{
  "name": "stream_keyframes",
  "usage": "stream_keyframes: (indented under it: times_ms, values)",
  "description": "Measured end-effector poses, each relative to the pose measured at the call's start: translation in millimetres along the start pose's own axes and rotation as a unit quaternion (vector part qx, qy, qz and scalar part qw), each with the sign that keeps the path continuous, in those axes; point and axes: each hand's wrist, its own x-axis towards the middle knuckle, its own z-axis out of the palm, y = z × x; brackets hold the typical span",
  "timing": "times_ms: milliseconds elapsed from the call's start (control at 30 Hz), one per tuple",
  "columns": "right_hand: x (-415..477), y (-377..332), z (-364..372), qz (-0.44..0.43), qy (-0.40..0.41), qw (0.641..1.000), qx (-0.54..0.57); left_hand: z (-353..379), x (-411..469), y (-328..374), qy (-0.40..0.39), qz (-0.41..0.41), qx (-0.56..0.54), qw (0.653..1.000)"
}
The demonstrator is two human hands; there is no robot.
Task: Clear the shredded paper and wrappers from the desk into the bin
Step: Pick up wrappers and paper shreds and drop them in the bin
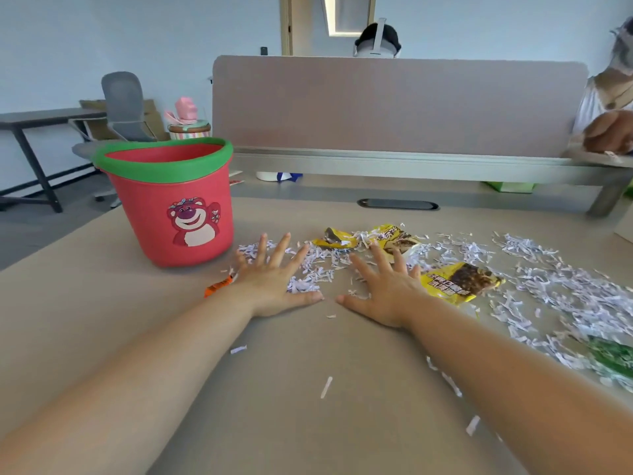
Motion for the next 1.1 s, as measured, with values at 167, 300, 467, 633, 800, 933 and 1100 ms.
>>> stream_keyframes:
  times_ms: [167,300,467,633,800,933,1100]
  values:
    - [11,0,4,-0.021,-0.019,0.999,0.040,3,17,0,-0.028,0.076,-0.043,0.996]
    - [19,-1,4,-0.048,-0.001,0.998,0.044,4,26,5,0.007,0.086,-0.014,0.996]
    - [19,-3,2,-0.051,0.040,0.997,0.042,6,20,10,0.089,0.085,-0.059,0.991]
    - [11,-8,2,-0.055,0.099,0.991,0.074,4,12,13,0.096,0.079,-0.083,0.989]
    - [8,-14,0,-0.071,0.108,0.989,0.076,3,11,18,0.107,0.083,-0.040,0.990]
    - [9,-17,-4,-0.092,0.067,0.991,0.073,-1,6,21,0.106,0.110,-0.058,0.987]
    - [4,-24,-30,-0.082,0.122,0.970,0.194,-15,-4,16,0.156,0.083,-0.145,0.973]
